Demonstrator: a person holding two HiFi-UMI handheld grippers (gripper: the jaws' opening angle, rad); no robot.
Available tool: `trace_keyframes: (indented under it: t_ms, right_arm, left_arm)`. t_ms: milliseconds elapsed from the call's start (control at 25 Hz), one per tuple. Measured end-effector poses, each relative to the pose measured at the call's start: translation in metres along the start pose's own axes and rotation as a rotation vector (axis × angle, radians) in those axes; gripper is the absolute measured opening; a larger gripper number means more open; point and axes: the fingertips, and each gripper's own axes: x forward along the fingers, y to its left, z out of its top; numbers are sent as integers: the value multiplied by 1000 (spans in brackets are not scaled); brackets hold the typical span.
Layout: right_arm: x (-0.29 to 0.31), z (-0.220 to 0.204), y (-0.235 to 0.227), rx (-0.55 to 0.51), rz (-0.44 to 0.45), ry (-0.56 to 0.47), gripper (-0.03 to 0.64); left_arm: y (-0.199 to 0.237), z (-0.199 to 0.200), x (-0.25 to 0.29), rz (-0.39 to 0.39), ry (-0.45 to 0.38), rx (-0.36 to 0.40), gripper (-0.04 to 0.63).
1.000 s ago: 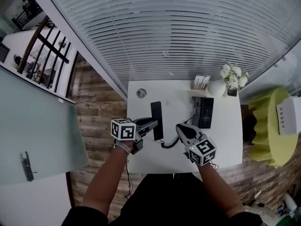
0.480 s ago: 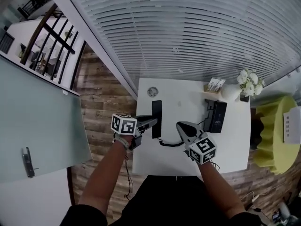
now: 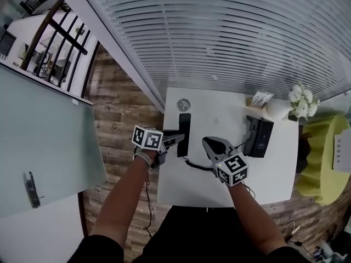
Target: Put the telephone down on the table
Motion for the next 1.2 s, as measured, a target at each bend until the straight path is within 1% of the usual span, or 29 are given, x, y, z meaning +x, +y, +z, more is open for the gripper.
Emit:
trace_keyframes:
  t_ms: [160, 400, 600, 840, 1200]
  right_arm:
    - [16, -9, -4, 15, 4, 22, 21]
    - [27, -20, -7, 34, 0, 54, 21]
    - [31, -24, -13, 46, -6, 64, 21]
    - [35, -26, -21, 62, -14, 68, 21]
    - [39, -28, -24, 72, -17, 76, 21]
  left_arm:
    - [16, 7, 3, 11, 8, -8, 77]
    - [40, -2, 12, 26, 43, -52, 77]
    - [51, -1, 19, 31, 36, -74, 77]
    - [59, 1, 29, 29, 54, -81, 81]
    - [66, 1, 37, 53, 67, -103, 89]
